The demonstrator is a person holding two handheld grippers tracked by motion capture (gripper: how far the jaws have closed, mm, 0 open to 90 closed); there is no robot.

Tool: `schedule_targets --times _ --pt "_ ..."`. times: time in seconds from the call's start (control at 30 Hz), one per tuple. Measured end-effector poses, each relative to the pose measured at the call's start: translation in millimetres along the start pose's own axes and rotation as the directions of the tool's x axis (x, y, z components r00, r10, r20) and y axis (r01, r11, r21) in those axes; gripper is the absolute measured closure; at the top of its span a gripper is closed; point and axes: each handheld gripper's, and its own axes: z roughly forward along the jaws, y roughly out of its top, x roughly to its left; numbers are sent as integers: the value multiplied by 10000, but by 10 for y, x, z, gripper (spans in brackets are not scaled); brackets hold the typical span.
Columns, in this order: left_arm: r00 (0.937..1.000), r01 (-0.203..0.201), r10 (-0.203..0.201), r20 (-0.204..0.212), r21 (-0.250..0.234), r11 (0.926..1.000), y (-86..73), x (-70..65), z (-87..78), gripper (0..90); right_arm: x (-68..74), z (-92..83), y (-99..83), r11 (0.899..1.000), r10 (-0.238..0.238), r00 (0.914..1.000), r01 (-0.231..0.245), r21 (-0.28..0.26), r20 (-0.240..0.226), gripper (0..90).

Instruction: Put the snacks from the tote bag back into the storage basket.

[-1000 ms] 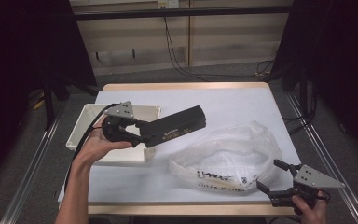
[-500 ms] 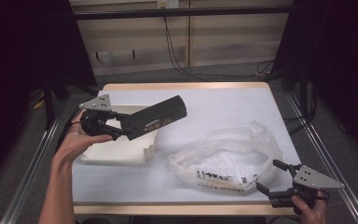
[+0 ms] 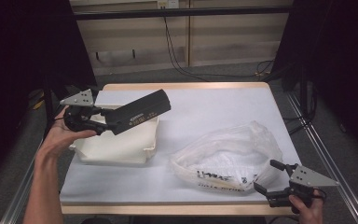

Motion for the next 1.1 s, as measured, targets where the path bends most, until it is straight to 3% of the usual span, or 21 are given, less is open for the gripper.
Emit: schedule_targets --times 0.33,0.53,0.97,1.07,1.1 --pt "9997 -15 25 -258 371 9993 -81 156 -74 433 -37 17 3 10000 7 10000 -8 -51 -87 31" --pt "9989 318 -298 -374 548 9980 -212 231 -79 433 -31 16 11 10000 -4 9999 3 -79 -142 31" --pt "9971 744 -720 -261 1071 9915 -472 312 46 433 -4 50 20 10000 -83 9996 83 16 -279 30" --pt "9982 582 -557 -232 1294 9899 -492 319 95 433 0 49 21 10000 -76 9997 77 42 -243 27" --pt "9974 700 -671 -274 1255 9896 -508 327 107 433 2 48 20 10000 -63 9997 64 56 -252 27"
